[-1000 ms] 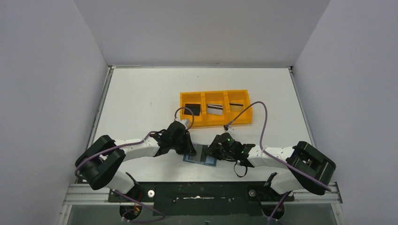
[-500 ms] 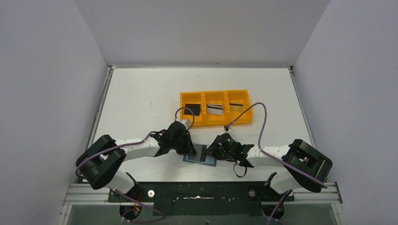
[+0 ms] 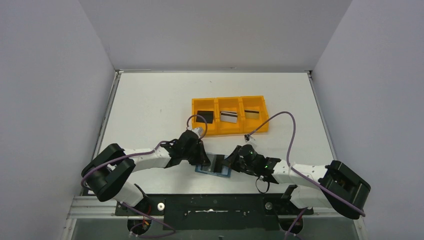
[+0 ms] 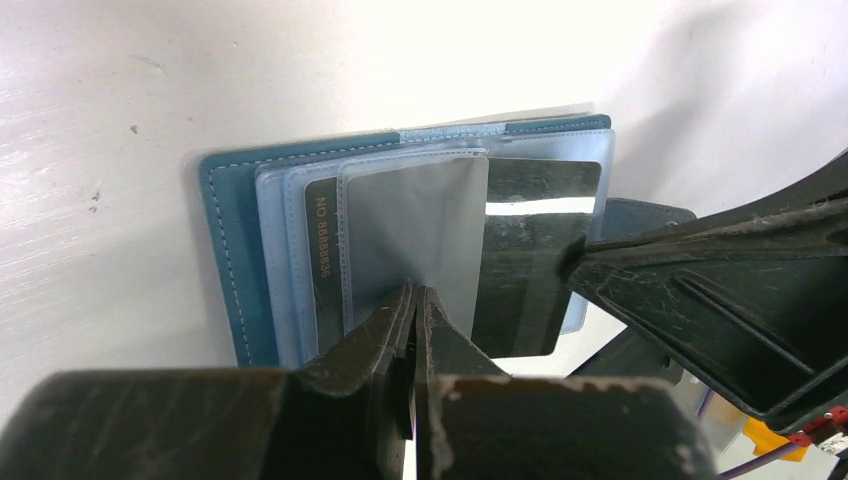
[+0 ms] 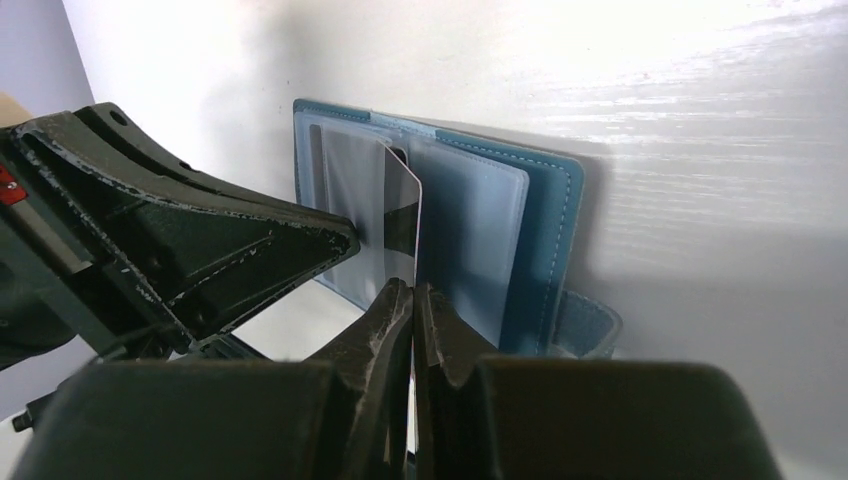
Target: Take the credit cards out of the card holder
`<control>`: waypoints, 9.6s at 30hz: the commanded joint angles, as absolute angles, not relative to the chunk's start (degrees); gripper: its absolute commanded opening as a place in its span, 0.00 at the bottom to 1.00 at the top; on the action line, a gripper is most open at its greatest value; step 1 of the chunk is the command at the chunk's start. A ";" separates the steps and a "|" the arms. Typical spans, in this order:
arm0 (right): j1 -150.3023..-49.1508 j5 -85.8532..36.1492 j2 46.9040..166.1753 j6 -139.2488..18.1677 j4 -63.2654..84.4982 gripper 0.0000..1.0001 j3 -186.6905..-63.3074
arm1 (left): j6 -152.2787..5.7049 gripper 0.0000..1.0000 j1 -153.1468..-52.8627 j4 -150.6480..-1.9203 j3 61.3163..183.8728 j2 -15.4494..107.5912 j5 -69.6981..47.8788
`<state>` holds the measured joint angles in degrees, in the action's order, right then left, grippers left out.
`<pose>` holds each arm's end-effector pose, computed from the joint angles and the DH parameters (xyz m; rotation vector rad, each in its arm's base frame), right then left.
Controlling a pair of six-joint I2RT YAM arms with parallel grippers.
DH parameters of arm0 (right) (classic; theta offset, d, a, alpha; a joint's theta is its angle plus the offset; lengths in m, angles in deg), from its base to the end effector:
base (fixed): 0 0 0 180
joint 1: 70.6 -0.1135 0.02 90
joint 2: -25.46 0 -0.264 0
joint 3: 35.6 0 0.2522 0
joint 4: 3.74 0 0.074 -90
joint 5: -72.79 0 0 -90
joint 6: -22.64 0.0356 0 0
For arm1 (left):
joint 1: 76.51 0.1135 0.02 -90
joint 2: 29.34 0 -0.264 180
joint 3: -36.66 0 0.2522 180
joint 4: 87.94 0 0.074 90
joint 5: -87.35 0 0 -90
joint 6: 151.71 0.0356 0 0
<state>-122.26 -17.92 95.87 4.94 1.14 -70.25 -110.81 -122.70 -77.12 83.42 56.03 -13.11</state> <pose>0.1357 0.1723 0.1435 0.4500 2.5121 1.0427 0.1799 -0.1969 0.1365 0.0224 2.6563 -0.8889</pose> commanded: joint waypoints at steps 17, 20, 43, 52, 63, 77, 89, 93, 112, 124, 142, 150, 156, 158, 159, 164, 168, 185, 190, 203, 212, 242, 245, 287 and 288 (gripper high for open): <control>-121.23 -17.54 100.78 11.46 -11.58 0.28 -66.29 | -107.83 0.00 -125.35 -68.20 82.35 62.06 -9.51; -121.23 -18.31 100.93 10.27 -13.06 0.13 -66.45 | -108.18 0.00 -125.37 -68.32 82.17 61.86 -9.24; -121.02 -16.52 93.95 9.29 -6.56 0.10 -66.55 | -107.80 0.00 -126.00 -71.22 82.56 62.11 -11.21; -121.04 -18.68 97.82 9.00 -10.76 0.19 -66.70 | -107.90 0.00 -126.38 -70.84 82.99 62.11 -10.68; -121.03 -18.36 97.75 9.15 -10.73 0.01 -66.77 | -108.09 0.00 -126.48 -70.35 83.03 61.90 -10.07; -120.96 -6.43 79.04 -0.94 6.14 0.00 -71.40 | -109.72 0.24 -125.87 -60.89 86.01 41.92 -0.24; -121.74 -5.85 81.18 -25.68 4.27 0.00 -81.82 | -102.74 0.55 -105.15 -48.96 85.02 23.88 -5.27; -122.29 -5.91 85.74 -38.08 3.59 0.00 -87.61 | -99.64 0.64 -99.40 -45.91 87.09 20.56 -6.75; -118.36 -14.69 121.88 -85.99 12.70 0.00 -121.19 | -88.98 0.84 -96.84 -49.78 89.88 13.16 0.56; -116.87 -21.07 131.74 -105.35 15.91 0.00 -127.50 | -89.85 0.85 -95.15 -46.36 90.72 10.57 9.79; -114.87 -15.49 141.76 -119.49 14.68 0.03 -131.93 | -93.17 0.92 -93.91 -43.09 90.31 5.79 16.54; -114.56 -13.80 146.40 -122.37 11.61 0.08 -133.67 | -93.35 0.92 -93.91 -42.46 90.45 7.28 15.96; -114.55 -14.07 145.85 -120.39 14.12 0.17 -133.54 | -93.38 0.92 -93.83 -42.41 90.49 7.07 15.99; -114.44 -15.61 144.52 -118.76 14.66 0.25 -132.76 | -93.35 0.93 -93.85 -42.53 90.35 7.10 15.92; -114.41 -16.42 143.83 -118.29 14.78 0.26 -132.24 | -93.35 0.92 -93.78 -42.63 90.34 7.28 15.77; -113.59 -19.00 140.54 -114.77 15.38 0.32 -131.48 | -93.09 0.93 -93.47 -42.90 90.41 8.24 14.64; -112.88 -18.76 137.52 -111.56 13.39 0.33 -130.12 | -93.00 0.93 -93.45 -42.96 90.34 8.87 14.10; -112.86 -18.09 113.94 -38.77 13.78 0.55 -114.39 | -92.49 0.93 -93.01 -43.54 90.24 11.15 12.47; -118.45 -11.52 111.71 -25.59 17.28 0.52 -107.78 | -92.64 0.93 -92.94 -43.47 90.19 11.27 12.64; -134.85 5.31 114.94 -7.93 28.63 0.52 -106.96 | -92.73 0.93 -92.89 -43.64 90.01 11.25 12.04; -137.53 5.95 124.34 -8.82 36.21 0.52 -115.63 | -92.91 0.93 -92.85 -43.52 89.90 11.01 12.14; -139.19 6.27 130.73 -11.65 38.86 0.00 -119.33 | -92.70 0.93 -92.77 -43.83 89.71 11.56 11.09; -139.41 6.07 127.75 -14.08 35.45 0.00 -118.18 | -92.71 0.93 -92.85 -43.84 89.71 11.69 10.96; -139.76 3.74 134.45 -12.66 40.79 0.41 -121.04 | -105.06 0.85 -92.84 -46.56 83.20 3.73 1.04; -139.77 4.10 134.78 -12.49 41.66 0.39 -121.44 | -105.18 0.85 -92.86 -46.71 83.02 3.63 1.14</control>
